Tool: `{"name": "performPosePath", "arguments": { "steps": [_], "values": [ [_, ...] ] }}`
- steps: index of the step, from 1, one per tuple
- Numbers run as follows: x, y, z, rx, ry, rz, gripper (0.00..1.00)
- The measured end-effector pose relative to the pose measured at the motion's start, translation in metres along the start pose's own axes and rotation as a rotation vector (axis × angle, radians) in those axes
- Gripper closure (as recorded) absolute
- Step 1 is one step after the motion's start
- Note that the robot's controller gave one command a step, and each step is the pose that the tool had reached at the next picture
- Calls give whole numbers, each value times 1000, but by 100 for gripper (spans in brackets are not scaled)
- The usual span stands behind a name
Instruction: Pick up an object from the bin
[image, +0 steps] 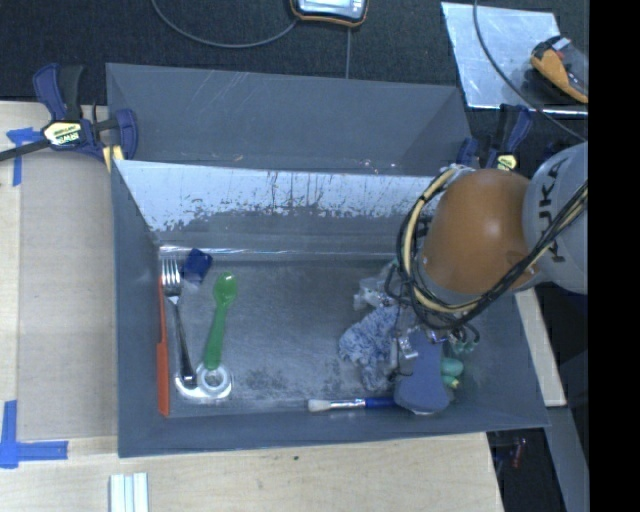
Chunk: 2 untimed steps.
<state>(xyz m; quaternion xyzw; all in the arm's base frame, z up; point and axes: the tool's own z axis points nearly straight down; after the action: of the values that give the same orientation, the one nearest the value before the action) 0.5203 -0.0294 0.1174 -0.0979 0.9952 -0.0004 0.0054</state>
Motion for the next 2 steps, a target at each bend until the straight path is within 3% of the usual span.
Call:
{"name": "performPosePath", "arguments": {
  "steps": [1,2],
  "values": [
    [8,24,12,-2,9,-55,100],
    [8,24,12,-2,9,-54,100]
  ]
}}
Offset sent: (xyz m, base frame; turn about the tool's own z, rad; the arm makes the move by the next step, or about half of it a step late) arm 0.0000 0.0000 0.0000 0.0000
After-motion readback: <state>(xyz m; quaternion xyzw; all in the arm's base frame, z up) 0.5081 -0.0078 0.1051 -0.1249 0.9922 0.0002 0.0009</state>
